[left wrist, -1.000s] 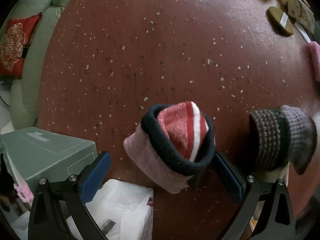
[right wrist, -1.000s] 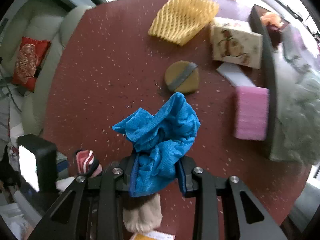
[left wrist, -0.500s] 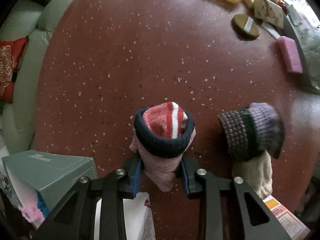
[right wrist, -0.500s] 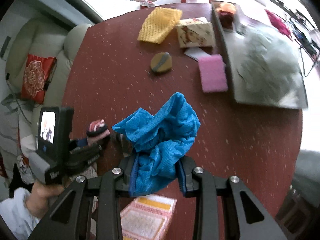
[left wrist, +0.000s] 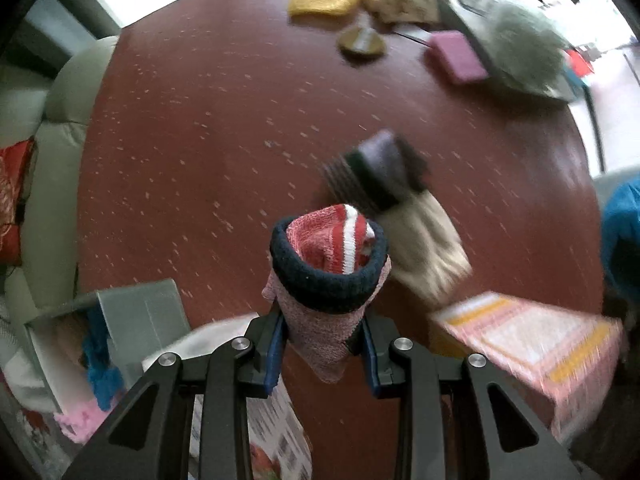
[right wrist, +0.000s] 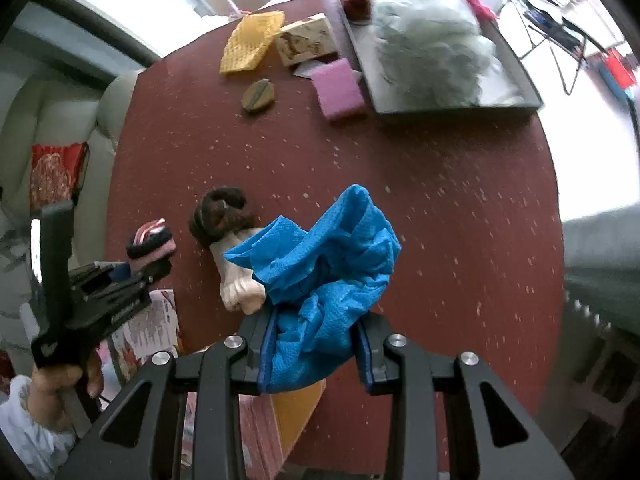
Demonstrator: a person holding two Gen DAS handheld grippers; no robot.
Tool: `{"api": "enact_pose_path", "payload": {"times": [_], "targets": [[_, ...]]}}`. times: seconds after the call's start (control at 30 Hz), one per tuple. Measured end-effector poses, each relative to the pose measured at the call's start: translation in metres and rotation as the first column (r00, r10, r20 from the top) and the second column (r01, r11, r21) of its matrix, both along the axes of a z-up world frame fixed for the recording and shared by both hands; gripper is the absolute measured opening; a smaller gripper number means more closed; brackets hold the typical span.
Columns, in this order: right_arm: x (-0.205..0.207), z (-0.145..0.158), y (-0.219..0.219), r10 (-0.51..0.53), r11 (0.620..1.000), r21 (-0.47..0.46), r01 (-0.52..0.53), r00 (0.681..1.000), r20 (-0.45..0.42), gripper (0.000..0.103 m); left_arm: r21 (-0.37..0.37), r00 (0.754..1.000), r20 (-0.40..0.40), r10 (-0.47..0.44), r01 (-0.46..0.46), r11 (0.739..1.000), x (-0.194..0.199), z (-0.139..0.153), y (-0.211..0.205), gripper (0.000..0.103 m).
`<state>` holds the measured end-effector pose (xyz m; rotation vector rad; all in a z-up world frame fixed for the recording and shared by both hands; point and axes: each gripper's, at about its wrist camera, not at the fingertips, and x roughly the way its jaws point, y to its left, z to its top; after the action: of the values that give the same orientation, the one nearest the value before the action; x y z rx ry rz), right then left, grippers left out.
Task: Organize soft objects
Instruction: 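Lift the sock and blue glove and carry them toward the white box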
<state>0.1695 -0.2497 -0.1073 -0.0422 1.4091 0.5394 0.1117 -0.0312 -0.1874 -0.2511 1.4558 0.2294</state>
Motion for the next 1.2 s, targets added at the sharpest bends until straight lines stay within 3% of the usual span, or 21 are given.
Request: {"api": "enact_pose_path", "payload": {"times": [0.1, 0.37, 0.63, 0.9, 1.2], "targets": [[-0.011, 0.004, -0.012, -0.031, 1.0, -0.006, 0.031, 1.0, 0.003, 0.036, -0.015, 0.999, 0.001, -0.047, 0.047, 0.999, -0.018, 0.016, -0.01, 0.034], [-0.042, 0.004, -0.033, -0.086, 0.996, -0.034, 0.086, 0.996, -0.009, 0.036, -0.04, 0.988, -0.003, -0.152, 0.152, 0.988, -0.041, 0.022, -0.032, 0.033], [-0.061, 0.012, -0.037, -0.113, 0.993, -0.038, 0.113, 0.994, 0.006, 0.036, -0.054, 0.988, 0.028, -0.152, 0.154, 0.987, -0.055, 0.033, -0.035, 0.034], [-0.077, 0.052, -0.001, -0.011, 0.999, 0.038, 0.008, 0.998, 0.069, 0.036, -0.054, 0.991, 0.086, -0.1, 0.105, 0.993, -0.057, 0.048, -0.02, 0.034], [-0.11, 0.072, 0.038, 0.109, 0.991, 0.067, -0.115, 0.99, 0.086, 0.036, -0.043, 0.984, 0.167, 0.066, -0.059, 0.997, -0.062, 0.071, 0.036, 0.034]]}}
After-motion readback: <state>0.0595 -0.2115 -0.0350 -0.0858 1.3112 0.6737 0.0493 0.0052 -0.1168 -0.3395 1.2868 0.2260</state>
